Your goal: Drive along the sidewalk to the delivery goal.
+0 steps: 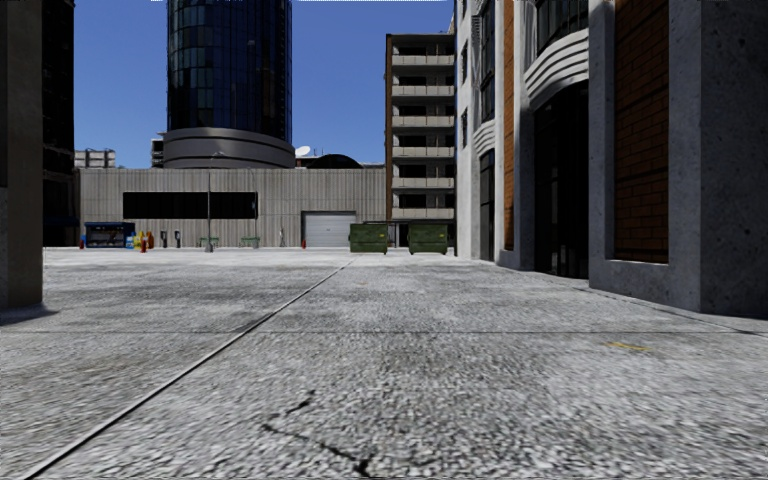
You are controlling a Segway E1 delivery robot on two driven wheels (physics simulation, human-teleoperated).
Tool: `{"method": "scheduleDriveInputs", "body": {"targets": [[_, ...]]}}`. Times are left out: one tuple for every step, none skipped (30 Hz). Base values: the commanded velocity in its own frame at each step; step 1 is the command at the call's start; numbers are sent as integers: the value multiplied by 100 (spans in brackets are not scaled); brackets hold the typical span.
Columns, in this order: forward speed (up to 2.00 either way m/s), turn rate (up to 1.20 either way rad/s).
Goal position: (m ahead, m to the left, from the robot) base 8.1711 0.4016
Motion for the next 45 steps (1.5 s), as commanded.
{"method": "scheduleDriveInputs", "body": {"targets": [[200, 0], [200, 0], [200, 0], [200, 0], [200, 0], [200, 0], [200, 0], [200, 0], [200, 0], [200, 0], [200, 0], [200, 0], [200, 0], [200, 0], [200, 0], [200, 0], [200, 0], [200, 0], [200, 0], [200, 0], [200, 0], [200, 0], [200, 0], [200, 0], [200, 0], [200, 0], [200, 0], [200, 0], [200, 0], [200, 0], [200, 0], [200, 0], [200, 0], [200, 0], [200, 0], [200, 0], [200, 0], [200, 0], [200, 0], [200, 0], [200, 0], [200, 0], [200, 0], [200, 0], [200, 0]]}}
